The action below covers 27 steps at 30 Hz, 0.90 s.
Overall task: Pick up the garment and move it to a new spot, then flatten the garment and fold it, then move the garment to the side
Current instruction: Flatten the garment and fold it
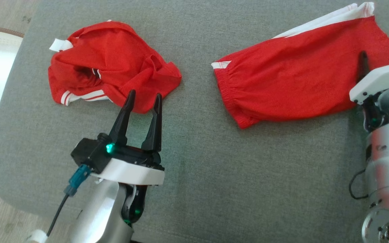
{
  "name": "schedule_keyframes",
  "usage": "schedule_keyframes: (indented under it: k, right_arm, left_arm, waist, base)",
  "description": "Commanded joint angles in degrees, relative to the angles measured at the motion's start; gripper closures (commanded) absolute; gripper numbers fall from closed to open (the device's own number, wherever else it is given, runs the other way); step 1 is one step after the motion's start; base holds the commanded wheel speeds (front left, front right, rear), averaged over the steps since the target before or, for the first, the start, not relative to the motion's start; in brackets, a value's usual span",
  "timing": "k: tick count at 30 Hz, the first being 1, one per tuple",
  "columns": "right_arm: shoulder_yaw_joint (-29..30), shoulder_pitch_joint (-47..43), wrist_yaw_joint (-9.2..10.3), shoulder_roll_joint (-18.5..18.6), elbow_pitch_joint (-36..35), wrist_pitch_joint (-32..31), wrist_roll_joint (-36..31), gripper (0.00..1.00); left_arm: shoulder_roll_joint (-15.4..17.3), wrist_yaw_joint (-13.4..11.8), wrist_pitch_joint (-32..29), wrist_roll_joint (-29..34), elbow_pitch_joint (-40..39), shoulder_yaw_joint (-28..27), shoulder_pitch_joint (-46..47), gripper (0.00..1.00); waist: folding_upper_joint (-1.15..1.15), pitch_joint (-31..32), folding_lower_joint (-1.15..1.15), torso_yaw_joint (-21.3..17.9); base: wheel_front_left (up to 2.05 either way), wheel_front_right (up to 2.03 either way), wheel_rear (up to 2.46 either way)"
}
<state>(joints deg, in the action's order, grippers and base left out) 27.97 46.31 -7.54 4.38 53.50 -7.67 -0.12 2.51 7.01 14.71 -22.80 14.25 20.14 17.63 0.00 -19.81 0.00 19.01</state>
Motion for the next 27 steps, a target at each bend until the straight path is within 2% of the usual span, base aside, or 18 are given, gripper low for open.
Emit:
schedule_keyframes:
  k: [1, 6, 13, 20, 27]
  right_arm:
    - [-1.15, 0.28, 0.05, -1.46, 1.55, 0.82, -1.41, 1.0]
    - [-1.86, 2.18, 0.05, -0.93, 1.49, 4.32, -1.97, 1.0]
    - [-2.94, 2.28, 0.05, 1.55, -1.2, 9.23, 3.26, 1.0]
    - [-1.77, -5.08, 0.05, 3.12, -7.89, 11.72, 9.18, 1.0]
    - [3.08, -14.25, 0.05, 0.48, -15.52, 12.93, 11.34, 1.0]
  left_arm:
    - [0.37, -0.56, 0.29, -0.49, -1.97, -1.58, 2.11, 0.0]
    - [0.37, -0.67, 0.29, -0.72, -2.11, -1.78, 2.38, 0.0]
    - [0.37, -0.49, 0.29, -0.43, -2.01, -2.07, 2.15, 0.0]
    - [0.37, -0.24, 0.29, 0.17, -1.75, -2.76, 0.74, 0.0]
    - [0.37, 0.08, 0.29, 1.12, -1.41, -3.31, -0.98, 0.0]
  waist:
    - [0.0, -0.16, 0.0, -0.36]
    - [0.0, -0.25, 0.0, -1.8]
    - [0.0, 0.61, 0.0, -5.01]
    - [0.0, 2.74, 0.0, -8.06]
    - [0.0, 5.53, 0.0, -9.73]
  base:
    - [0.0, 0.0, 0.0]
    - [0.0, 0.0, 0.0]
    - [0.0, 0.0, 0.0]
    - [0.0, 0.0, 0.0]
    - [0.0, 0.0, 0.0]
